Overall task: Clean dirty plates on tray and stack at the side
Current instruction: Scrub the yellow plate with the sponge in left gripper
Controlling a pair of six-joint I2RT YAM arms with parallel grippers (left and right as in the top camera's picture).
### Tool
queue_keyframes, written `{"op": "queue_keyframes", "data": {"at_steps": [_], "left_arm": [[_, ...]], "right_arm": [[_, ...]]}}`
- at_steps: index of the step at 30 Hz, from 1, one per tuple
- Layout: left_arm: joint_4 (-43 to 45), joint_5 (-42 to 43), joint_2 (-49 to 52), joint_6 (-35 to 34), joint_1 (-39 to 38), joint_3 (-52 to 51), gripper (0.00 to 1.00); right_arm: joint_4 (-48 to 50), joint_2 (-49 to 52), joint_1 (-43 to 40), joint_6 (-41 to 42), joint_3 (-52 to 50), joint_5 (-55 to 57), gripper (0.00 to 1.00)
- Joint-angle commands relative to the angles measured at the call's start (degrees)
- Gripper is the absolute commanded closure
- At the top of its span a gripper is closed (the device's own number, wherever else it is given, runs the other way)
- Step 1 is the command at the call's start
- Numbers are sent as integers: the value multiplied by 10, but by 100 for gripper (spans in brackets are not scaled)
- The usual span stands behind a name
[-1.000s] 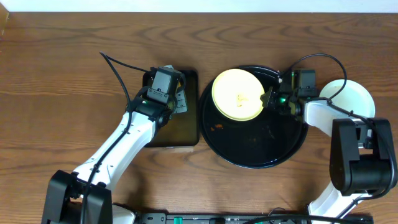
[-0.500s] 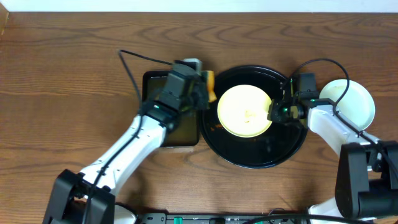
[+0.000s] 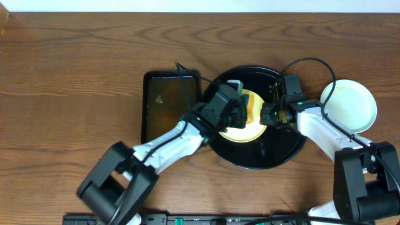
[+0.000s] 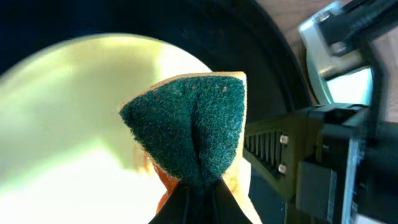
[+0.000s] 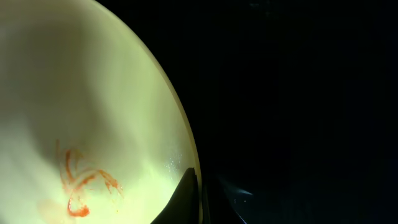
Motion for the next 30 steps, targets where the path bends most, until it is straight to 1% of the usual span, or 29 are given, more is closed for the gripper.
{"op": "queue_keyframes", "data": {"at_steps": [1,11,17,21,25,30], "left_arm": [[18,25,31,-78,-9,-1,92],[75,34,86,-89,-26,-1,92],[72,-17,122,-86,-19,-1,92],[55,-19,122,-82,8,-1,92],[15,-13,116,-40,42,-1,92],[-31,-8,88,12,60,-1,93]], "right_arm": [[0,-6,4,-2,-2,16,99],[-3,-6,4,-2,-2,16,99],[-8,-6,4,-2,-2,16,99],[-12,-6,4,-2,-2,16,99],[-12,-6,4,-2,-2,19,99],[-12,-6,4,-2,-2,30,99]]}}
